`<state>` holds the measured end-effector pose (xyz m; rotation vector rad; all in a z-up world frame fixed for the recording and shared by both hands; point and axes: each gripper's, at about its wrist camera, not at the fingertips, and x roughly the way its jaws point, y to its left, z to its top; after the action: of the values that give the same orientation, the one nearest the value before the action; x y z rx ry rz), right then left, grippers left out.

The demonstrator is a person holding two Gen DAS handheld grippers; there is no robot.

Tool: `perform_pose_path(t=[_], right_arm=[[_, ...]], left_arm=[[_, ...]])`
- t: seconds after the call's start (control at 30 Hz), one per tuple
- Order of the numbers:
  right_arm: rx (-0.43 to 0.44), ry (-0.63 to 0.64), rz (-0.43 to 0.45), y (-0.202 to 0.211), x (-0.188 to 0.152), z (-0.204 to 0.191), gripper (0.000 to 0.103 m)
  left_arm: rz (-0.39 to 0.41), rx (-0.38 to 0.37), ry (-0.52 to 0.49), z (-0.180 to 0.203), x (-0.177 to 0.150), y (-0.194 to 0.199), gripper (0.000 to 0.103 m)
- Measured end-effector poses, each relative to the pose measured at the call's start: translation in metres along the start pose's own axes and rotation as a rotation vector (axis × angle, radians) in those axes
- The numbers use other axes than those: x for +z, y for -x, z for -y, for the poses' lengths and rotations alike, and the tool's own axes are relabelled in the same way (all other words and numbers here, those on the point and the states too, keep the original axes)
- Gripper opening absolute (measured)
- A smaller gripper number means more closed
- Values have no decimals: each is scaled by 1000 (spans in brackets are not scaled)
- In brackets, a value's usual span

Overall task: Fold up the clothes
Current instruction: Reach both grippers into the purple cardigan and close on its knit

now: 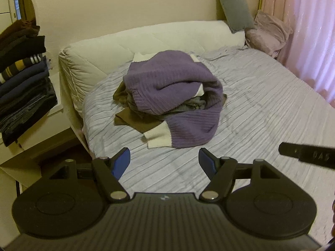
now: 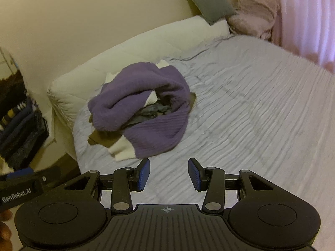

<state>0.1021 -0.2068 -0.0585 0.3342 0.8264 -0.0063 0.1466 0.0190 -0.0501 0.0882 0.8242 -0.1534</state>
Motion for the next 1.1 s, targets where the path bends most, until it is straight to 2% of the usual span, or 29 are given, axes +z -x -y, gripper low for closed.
perform_pose_path(t=[0.1,0.33,0.6,0.8,1.1], right_arm=[[29,-51,-33,-30,9,8,45],[14,-121,-80,-90,30,28,45],[42,-345,-91,-151,61,76,45],[42,-476,-106,-192,72,101,44],[-3,-501,-190,-240,72,112,45]], left_arm=[[-28,11,-15,-8,6,-27,68],[-59,25,-100,-14,32,-95,67],[-60,7,-253,3,65,-173,66],[-63,7,-365,20,75,-228,66],[28,133,-668,52,60,-293,67]])
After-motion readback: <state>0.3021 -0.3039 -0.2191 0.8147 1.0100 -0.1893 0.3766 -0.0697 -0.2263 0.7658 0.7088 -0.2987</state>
